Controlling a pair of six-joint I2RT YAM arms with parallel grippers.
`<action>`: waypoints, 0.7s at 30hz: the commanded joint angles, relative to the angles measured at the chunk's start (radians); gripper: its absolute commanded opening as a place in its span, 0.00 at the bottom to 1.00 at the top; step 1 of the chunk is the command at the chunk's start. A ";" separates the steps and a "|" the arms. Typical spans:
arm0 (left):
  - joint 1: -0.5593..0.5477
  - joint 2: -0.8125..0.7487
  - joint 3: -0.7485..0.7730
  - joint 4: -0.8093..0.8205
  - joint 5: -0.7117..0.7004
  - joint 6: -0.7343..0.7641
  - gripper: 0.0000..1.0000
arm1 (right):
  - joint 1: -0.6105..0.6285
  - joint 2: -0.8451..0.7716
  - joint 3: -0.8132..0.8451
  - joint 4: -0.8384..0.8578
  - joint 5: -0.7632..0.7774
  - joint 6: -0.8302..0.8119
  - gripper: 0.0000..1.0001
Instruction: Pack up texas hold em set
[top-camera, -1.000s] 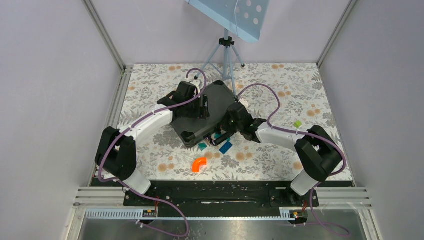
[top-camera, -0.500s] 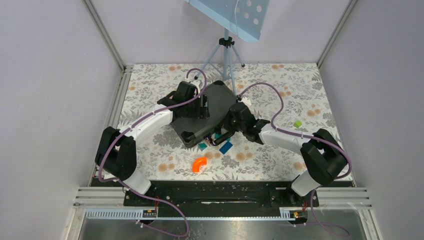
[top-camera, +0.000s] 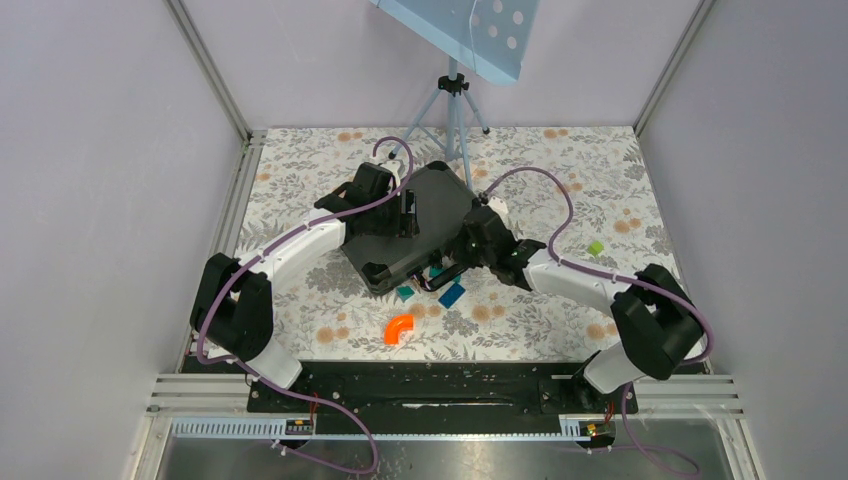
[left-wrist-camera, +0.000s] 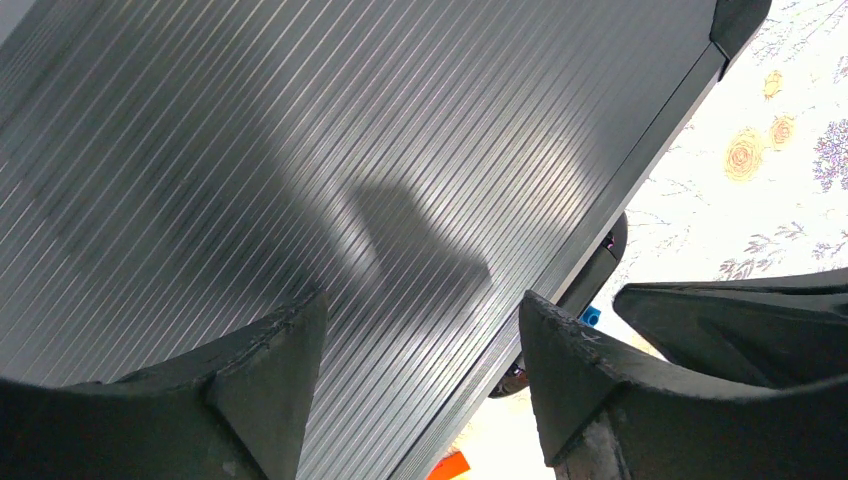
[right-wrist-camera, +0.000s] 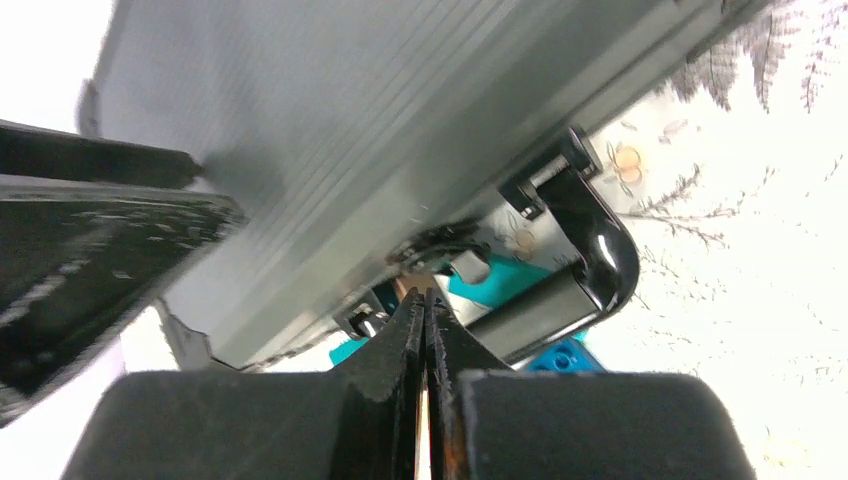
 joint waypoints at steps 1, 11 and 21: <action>-0.011 0.046 -0.013 -0.115 0.012 0.001 0.70 | -0.004 0.050 0.032 -0.106 -0.038 0.063 0.00; -0.011 0.039 -0.011 -0.118 0.004 0.003 0.70 | -0.002 0.193 0.150 -0.241 -0.088 0.069 0.00; 0.123 0.032 0.185 -0.172 -0.040 0.015 0.71 | -0.001 0.223 0.243 -0.391 -0.056 0.028 0.00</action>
